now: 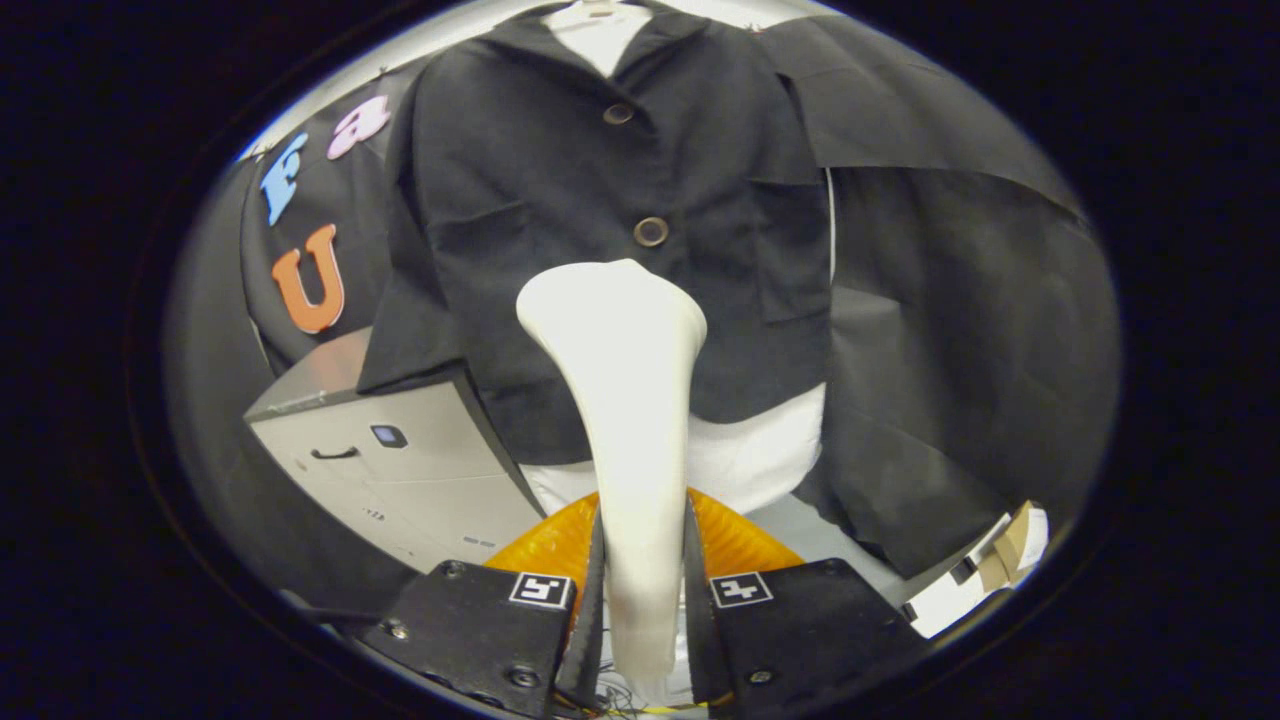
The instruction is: Iron the clothes twice with a garment steamer, once on the left side and once on the right side.
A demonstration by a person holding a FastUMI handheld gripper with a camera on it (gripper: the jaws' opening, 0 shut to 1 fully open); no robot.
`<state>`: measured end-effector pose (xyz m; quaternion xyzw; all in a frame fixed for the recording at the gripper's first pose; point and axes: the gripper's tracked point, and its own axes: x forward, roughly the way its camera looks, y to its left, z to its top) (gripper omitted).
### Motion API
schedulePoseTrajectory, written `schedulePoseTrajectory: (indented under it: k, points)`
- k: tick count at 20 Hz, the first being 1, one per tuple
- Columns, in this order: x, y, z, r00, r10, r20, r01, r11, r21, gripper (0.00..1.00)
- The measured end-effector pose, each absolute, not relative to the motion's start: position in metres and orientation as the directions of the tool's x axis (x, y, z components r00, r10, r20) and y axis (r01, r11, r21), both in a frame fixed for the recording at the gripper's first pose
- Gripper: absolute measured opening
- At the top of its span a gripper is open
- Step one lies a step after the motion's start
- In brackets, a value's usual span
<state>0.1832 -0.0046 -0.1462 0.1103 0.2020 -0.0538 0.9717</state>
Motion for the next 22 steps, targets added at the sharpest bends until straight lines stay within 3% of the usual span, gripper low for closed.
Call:
schedulePoseTrajectory:
  k: [7, 13, 22]
  points:
    - [0.156, -0.099, -0.061, 0.946, -0.142, -0.293, 0.213, 0.951, 0.226, 0.37]
    - [0.181, -0.149, 0.033, 0.971, -0.174, -0.162, 0.205, 0.958, 0.202, 0.37]
    - [0.245, -0.133, 0.143, 0.993, -0.107, -0.039, 0.113, 0.976, 0.184, 0.37]
